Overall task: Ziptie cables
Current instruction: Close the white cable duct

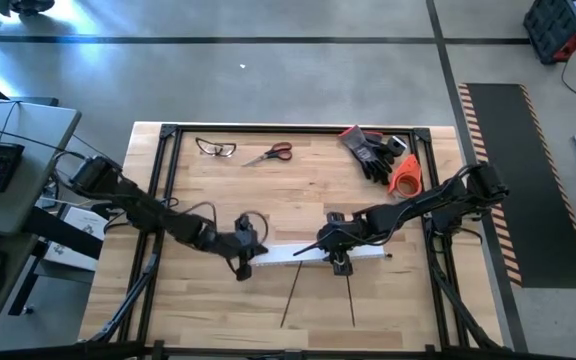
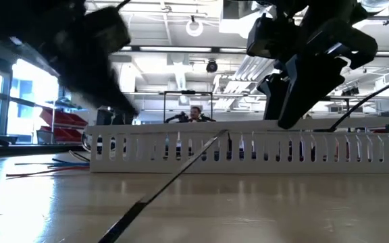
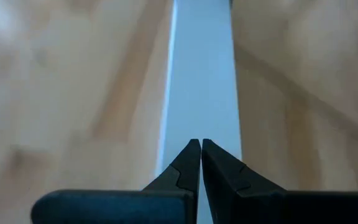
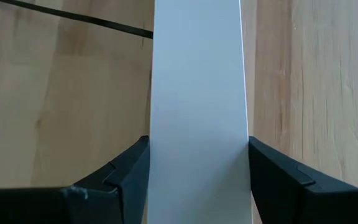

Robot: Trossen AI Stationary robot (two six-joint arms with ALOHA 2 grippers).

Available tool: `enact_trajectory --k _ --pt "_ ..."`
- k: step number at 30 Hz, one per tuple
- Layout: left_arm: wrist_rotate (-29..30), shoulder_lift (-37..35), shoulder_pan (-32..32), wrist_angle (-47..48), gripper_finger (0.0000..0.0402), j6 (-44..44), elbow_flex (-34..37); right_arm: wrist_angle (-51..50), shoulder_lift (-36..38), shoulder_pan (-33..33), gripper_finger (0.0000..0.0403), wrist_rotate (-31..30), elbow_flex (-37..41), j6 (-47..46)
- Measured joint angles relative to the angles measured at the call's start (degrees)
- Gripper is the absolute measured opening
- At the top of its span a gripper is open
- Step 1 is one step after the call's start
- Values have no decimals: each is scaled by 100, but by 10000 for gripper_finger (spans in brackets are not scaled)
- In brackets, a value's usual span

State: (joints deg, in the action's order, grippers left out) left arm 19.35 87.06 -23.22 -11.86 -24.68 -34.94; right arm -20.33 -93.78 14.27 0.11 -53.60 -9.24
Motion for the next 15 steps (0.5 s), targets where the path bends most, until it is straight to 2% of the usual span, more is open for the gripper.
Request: enact_trajectory --k 4,7,10,15 --pt "-228 -388 313 -591 0 321 -26 -3 0 3 203 -1 0 12" --pt "-610 -270 569 -1117 0 544 -24 1 0 3 203 -1 0 21" --pt "-1062 148 747 -1820 0 633 -26 6 -4 3 203 -20 0 23" --pt "-1713 1351 795 -2564 0 369 -29 16 -4 1 203 -40 0 25"
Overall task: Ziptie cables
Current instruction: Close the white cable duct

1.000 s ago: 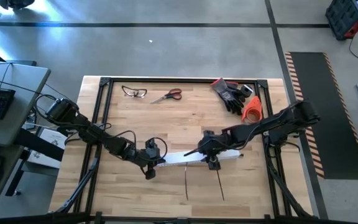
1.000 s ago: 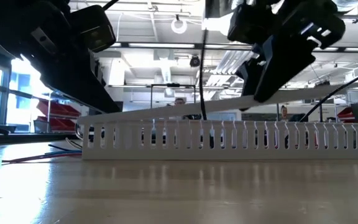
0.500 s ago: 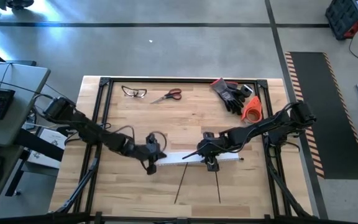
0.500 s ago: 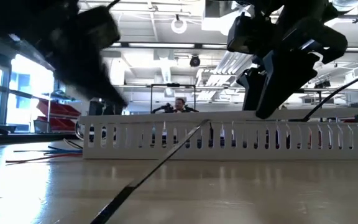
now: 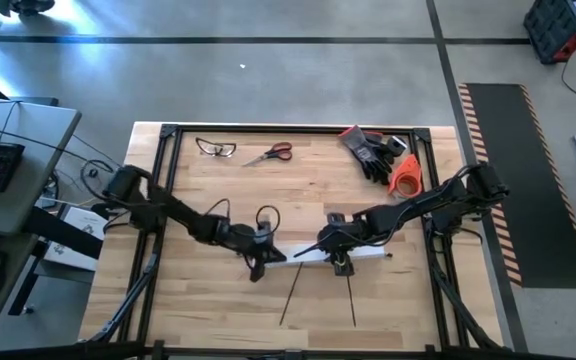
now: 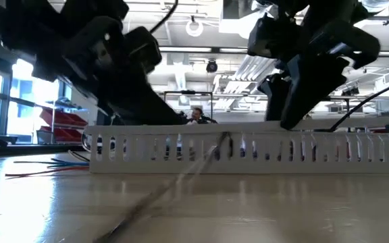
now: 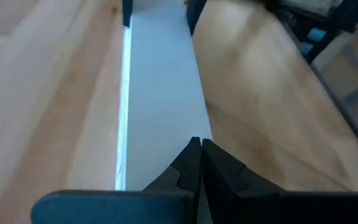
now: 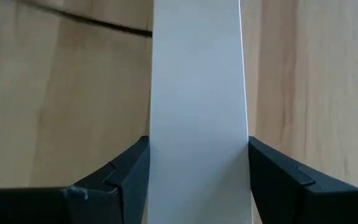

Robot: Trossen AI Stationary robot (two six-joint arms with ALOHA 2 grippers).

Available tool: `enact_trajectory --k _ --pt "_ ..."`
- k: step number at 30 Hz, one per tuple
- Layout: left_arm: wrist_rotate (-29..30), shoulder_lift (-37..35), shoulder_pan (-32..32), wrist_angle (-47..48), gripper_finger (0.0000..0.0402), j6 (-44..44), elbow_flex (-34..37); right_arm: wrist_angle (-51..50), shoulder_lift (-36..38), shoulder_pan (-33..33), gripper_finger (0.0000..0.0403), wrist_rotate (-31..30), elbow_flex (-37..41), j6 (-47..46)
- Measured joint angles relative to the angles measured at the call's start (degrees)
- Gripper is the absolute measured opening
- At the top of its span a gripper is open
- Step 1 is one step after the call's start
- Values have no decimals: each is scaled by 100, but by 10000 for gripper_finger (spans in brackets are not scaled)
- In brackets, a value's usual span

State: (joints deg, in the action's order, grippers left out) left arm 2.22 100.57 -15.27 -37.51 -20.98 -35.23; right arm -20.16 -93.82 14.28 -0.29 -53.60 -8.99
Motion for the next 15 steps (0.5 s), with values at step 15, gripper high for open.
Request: enact_trajectory --k 15 --pt "-409 776 70 -559 0 -270 -38 -4 -247 68 231 -48 -11 83"
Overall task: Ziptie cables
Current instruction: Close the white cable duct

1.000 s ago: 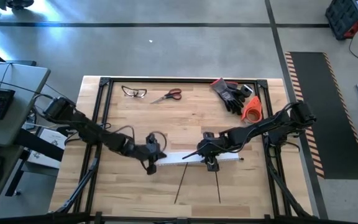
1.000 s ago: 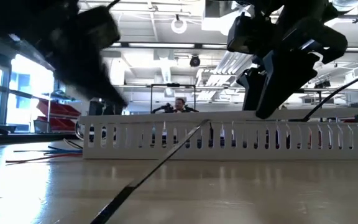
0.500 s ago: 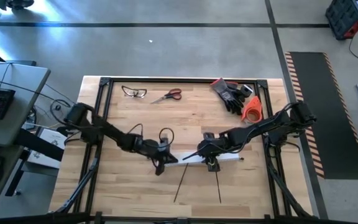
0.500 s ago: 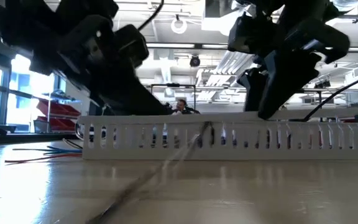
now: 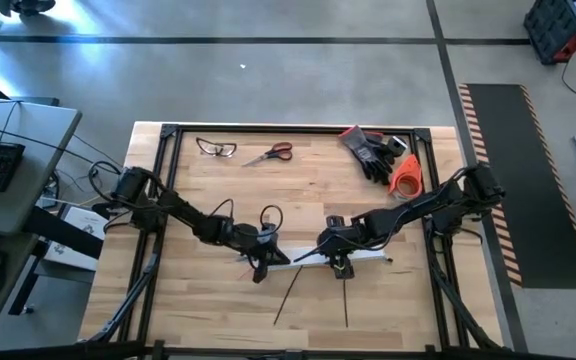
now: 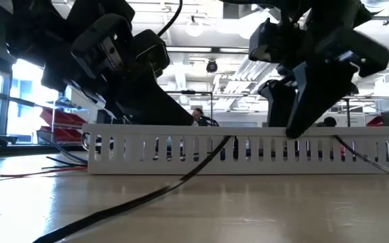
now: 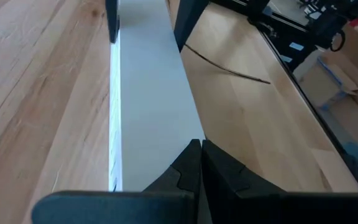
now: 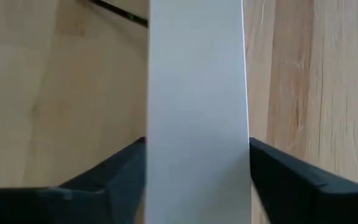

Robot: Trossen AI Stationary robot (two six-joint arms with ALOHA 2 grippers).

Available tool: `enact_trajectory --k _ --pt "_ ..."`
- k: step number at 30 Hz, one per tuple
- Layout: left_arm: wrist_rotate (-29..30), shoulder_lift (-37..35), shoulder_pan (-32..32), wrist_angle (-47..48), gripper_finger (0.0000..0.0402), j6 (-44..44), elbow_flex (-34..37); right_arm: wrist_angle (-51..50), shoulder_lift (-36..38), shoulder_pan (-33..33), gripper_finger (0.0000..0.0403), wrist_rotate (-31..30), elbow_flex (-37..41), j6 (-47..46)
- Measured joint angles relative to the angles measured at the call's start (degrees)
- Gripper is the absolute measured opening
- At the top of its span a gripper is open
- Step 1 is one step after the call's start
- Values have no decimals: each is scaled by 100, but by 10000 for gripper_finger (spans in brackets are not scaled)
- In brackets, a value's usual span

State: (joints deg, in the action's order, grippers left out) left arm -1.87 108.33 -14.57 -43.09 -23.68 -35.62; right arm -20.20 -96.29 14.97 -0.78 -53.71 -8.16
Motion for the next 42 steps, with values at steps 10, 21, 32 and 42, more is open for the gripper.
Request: enact_trajectory --k 10,21,32,42 --pt "46 -8 2 76 0 -2 -4 -633 1220 49 341 -673 31 -234" --pt "58 -9 -7 45 0 -8 -4 -37 3204 742 151 -674 1841 -2284" --pt "43 -7 0 7 0 -159 2 2437 3515 1504 6 -1614 4279 -4248" --pt "-172 -214 107 341 0 -280 13 1490 3929 1532 0 -2047 3066 -2563"
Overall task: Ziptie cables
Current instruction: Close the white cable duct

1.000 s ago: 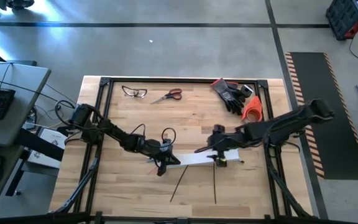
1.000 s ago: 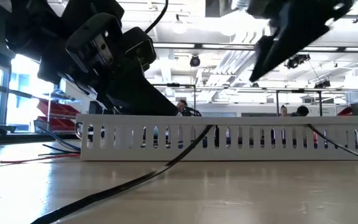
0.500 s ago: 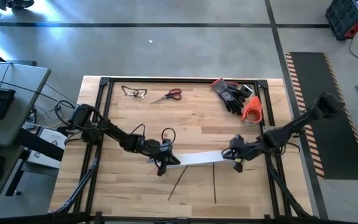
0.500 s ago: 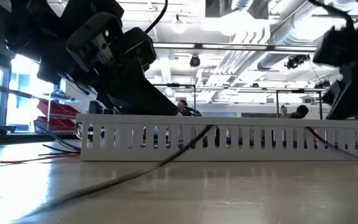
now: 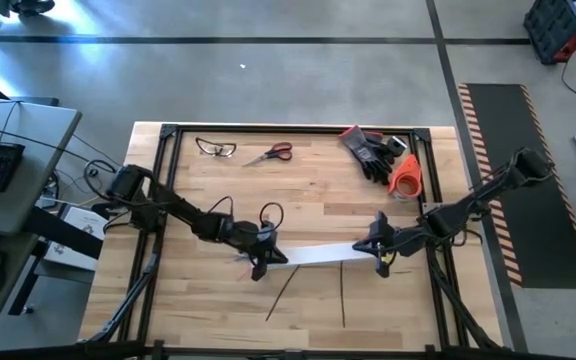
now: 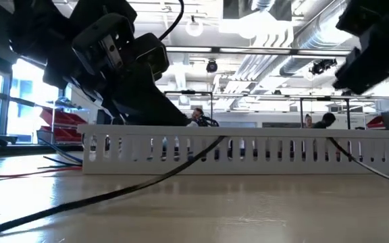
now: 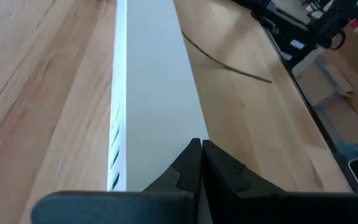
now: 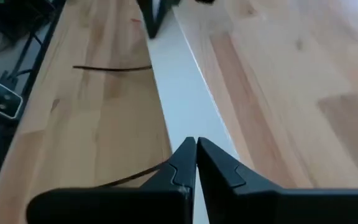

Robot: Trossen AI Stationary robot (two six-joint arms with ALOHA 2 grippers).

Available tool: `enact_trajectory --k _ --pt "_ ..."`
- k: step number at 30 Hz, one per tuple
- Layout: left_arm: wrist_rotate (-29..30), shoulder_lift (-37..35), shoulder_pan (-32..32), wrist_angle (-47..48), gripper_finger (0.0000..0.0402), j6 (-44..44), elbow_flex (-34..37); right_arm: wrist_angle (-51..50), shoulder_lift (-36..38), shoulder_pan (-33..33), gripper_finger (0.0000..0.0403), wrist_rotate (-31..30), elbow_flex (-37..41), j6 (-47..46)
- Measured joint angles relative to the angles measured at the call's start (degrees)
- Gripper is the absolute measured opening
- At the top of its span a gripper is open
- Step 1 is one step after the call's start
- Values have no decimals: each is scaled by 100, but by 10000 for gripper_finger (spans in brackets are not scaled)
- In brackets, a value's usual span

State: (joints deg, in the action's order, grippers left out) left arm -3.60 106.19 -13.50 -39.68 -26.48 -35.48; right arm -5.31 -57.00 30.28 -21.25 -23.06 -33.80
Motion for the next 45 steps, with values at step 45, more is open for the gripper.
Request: enact_trajectory --k 45 --pt "2465 -3933 487 8426 0 -1008 -254 -1311 -1269 334 0 1232 -213 -2751"
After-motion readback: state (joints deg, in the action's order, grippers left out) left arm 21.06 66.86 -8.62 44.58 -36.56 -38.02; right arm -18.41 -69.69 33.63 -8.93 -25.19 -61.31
